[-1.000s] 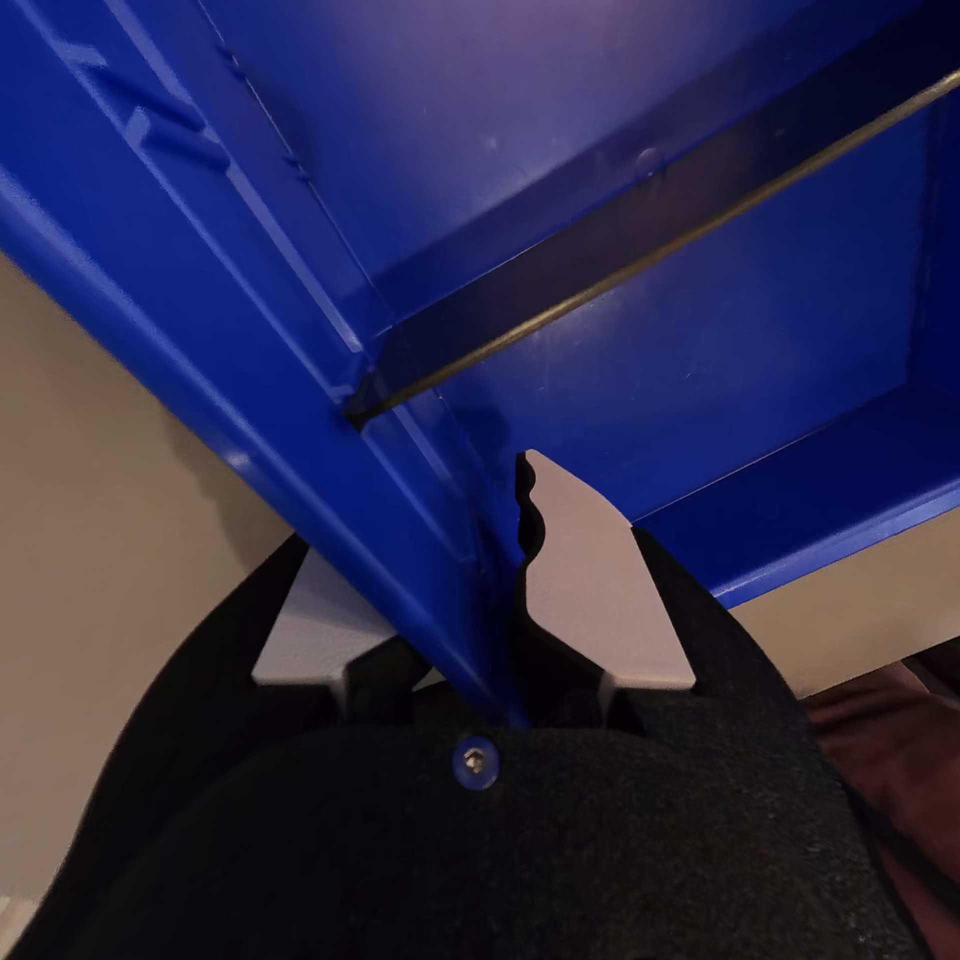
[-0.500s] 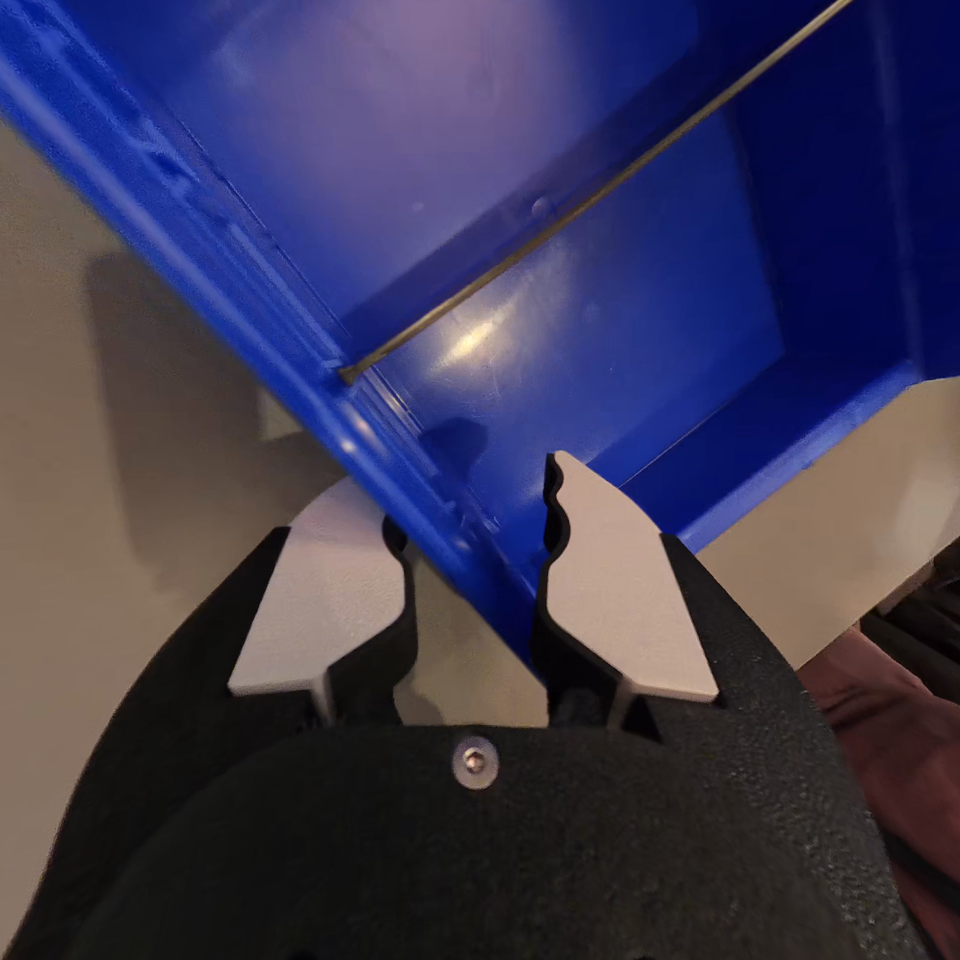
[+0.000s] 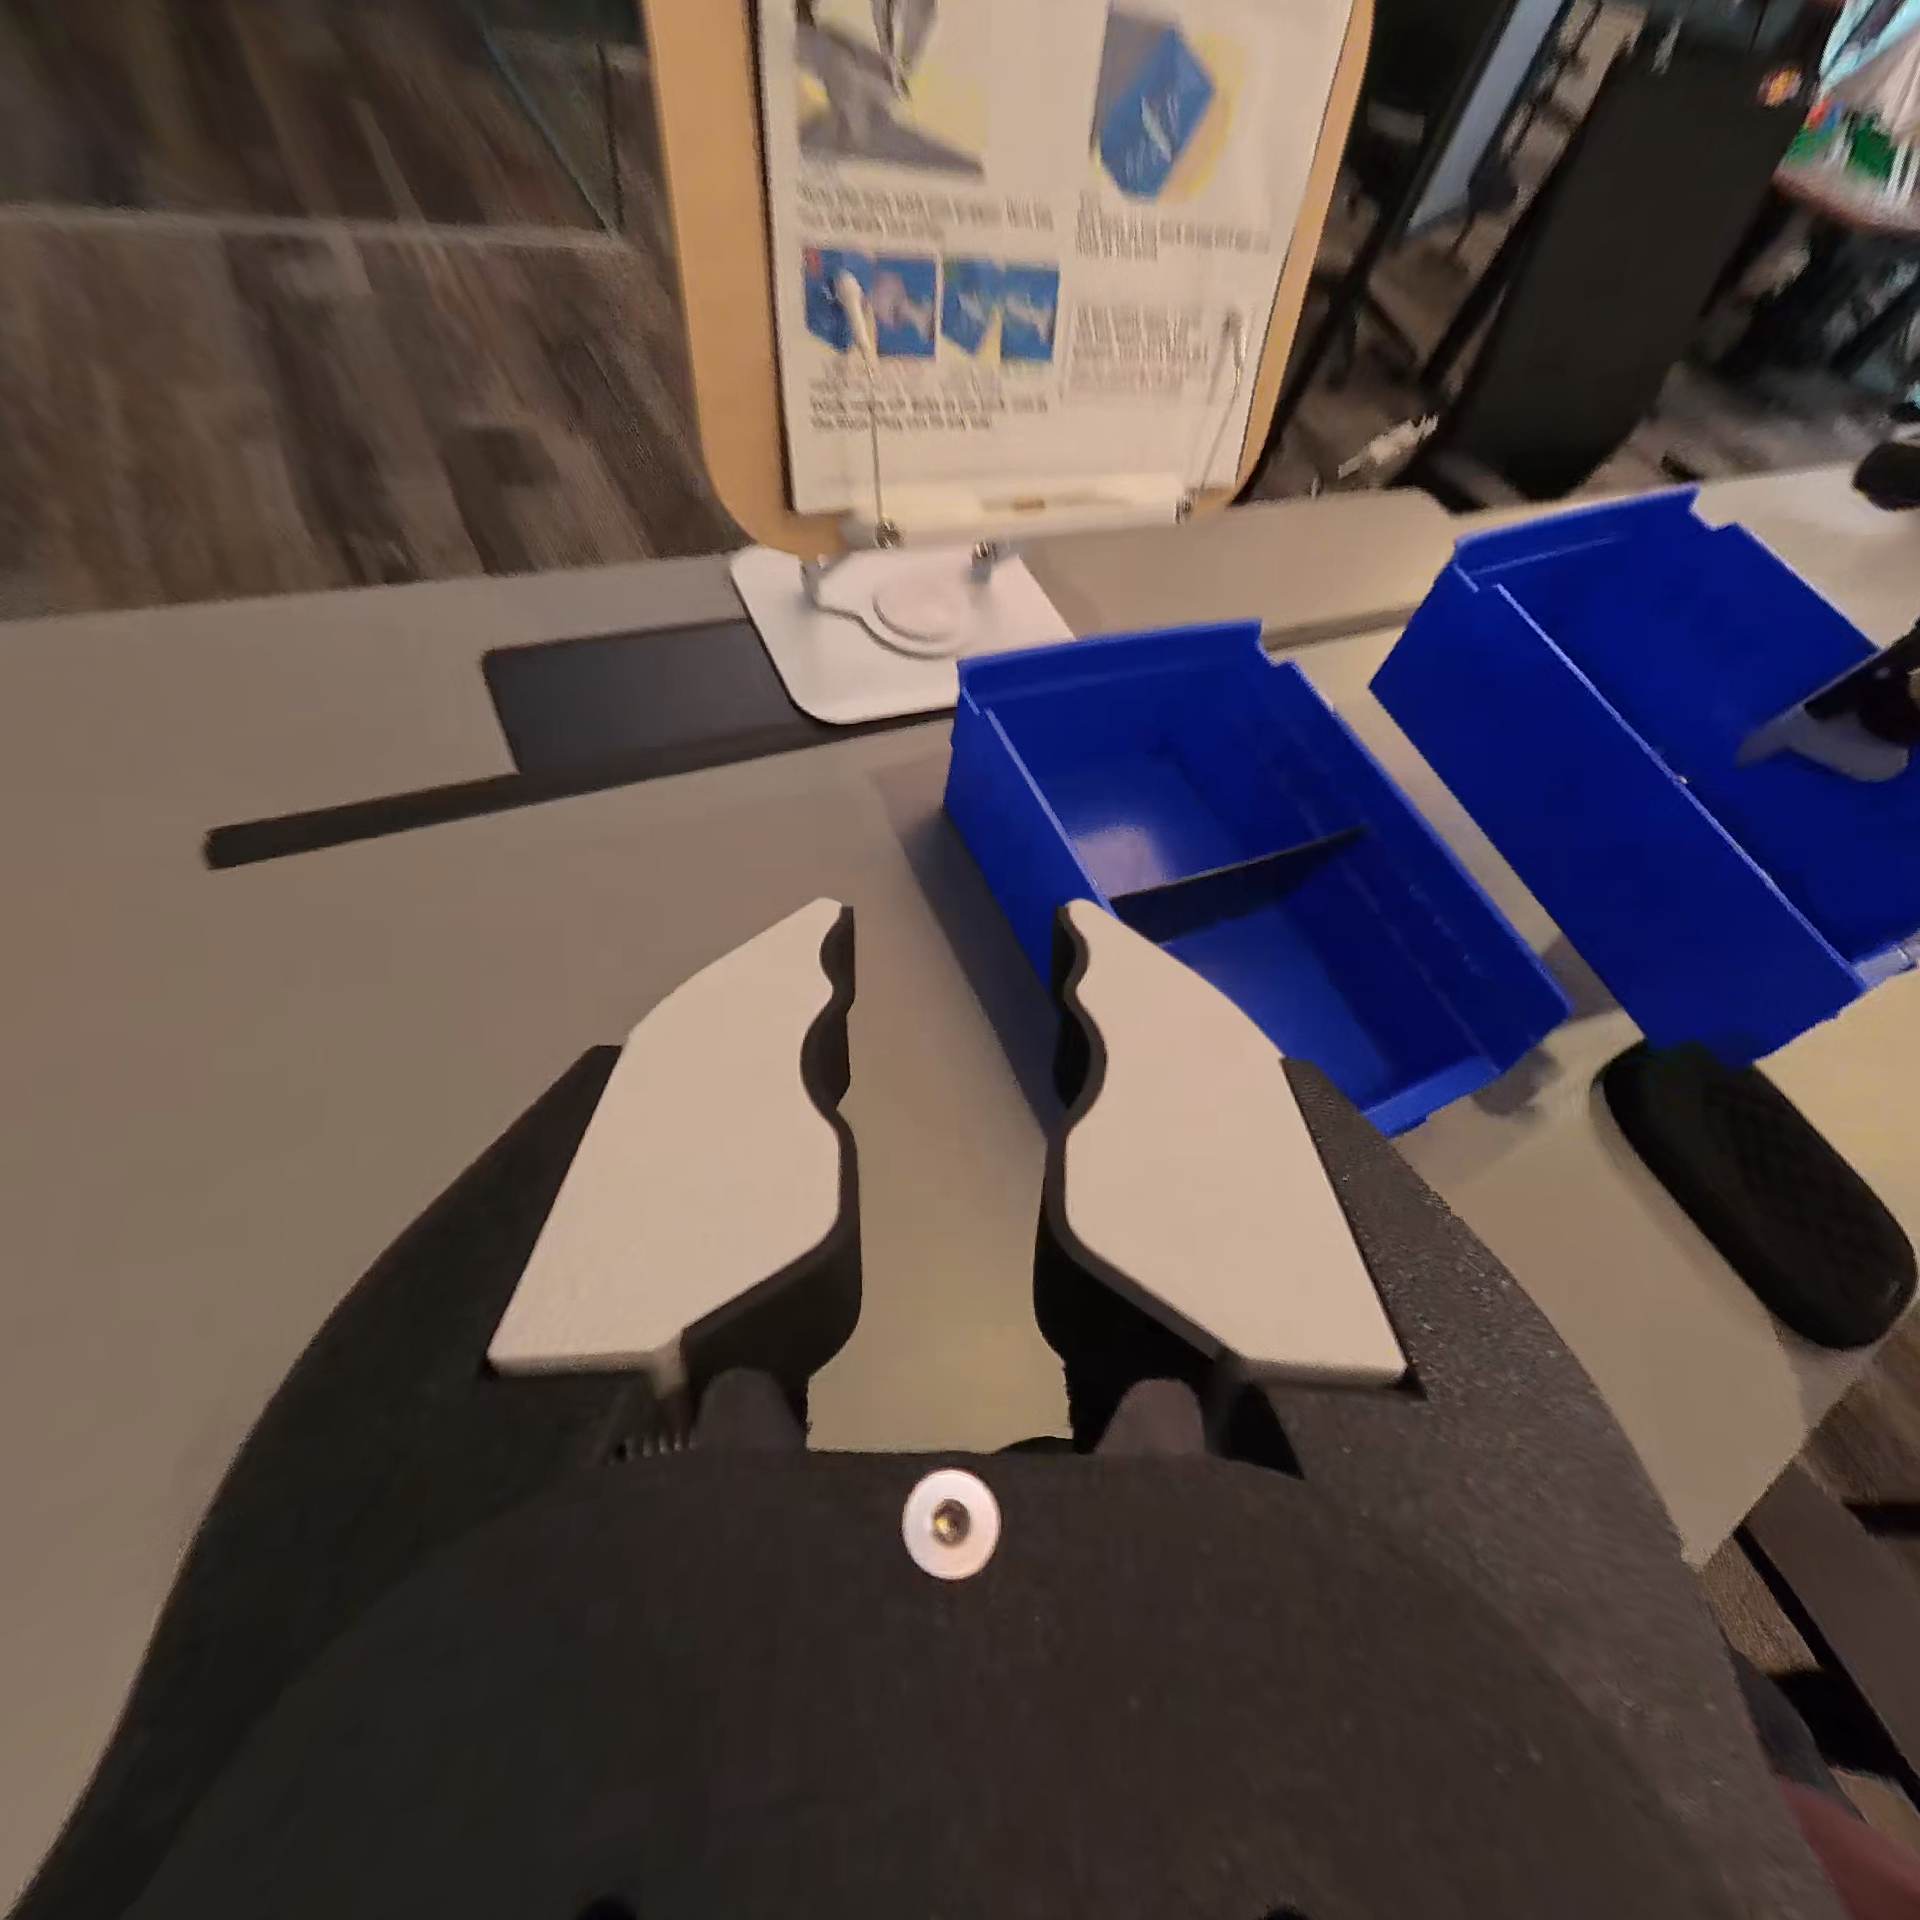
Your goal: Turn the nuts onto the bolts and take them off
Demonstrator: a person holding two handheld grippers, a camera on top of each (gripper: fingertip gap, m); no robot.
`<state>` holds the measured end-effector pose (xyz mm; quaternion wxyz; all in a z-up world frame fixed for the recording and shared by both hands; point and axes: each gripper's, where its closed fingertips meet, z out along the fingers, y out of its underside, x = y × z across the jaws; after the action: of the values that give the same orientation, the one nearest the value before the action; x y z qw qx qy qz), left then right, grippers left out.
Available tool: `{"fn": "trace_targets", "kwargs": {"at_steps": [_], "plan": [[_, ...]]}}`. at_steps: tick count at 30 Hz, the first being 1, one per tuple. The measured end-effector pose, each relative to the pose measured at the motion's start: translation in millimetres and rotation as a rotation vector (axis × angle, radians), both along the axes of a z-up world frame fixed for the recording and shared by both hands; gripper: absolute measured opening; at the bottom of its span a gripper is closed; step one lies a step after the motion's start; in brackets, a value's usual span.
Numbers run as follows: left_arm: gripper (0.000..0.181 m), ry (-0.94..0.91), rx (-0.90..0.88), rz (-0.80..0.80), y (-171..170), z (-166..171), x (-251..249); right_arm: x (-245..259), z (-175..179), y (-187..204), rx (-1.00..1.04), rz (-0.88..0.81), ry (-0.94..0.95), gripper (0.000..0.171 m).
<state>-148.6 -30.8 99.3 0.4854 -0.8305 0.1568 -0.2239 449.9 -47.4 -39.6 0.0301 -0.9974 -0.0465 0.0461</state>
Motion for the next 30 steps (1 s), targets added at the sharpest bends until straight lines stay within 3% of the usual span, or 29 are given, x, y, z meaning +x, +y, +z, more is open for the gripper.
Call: {"fn": "trace_targets", "kwargs": {"at_steps": [4, 7, 12, 17, 21, 25, 30], "plan": [[0.035, -0.043, 0.094, 0.049, -18, 22, -25, -49, 59, 16, 0.043, 0.076, -0.037, 0.005], [0.039, -0.078, 0.142, 0.058, -26, 33, -31, -117, 91, 36, 0.066, 0.175, -0.028, 0.005], [0.042, -0.182, 0.228, 0.036, -30, 53, -32, -275, 100, 71, 0.069, 0.379, 0.085, 0.005], [0.04, -0.209, 0.276, 0.148, -49, 69, -52, -435, 79, 87, 0.037, 0.575, 0.153, 0.005], [0.042, -0.198, 0.338, 0.219, -63, 81, -63, -531, 41, 88, 0.008, 0.666, 0.172, 0.006], [0.042, -0.233, 0.357, 0.142, -71, 87, -51, -585, -10, 84, -0.034, 0.695, 0.168, 0.006], [0.042, -0.184, 0.285, 0.144, -60, 72, -48, -601, -60, 83, -0.083, 0.651, 0.147, 0.005]]}}
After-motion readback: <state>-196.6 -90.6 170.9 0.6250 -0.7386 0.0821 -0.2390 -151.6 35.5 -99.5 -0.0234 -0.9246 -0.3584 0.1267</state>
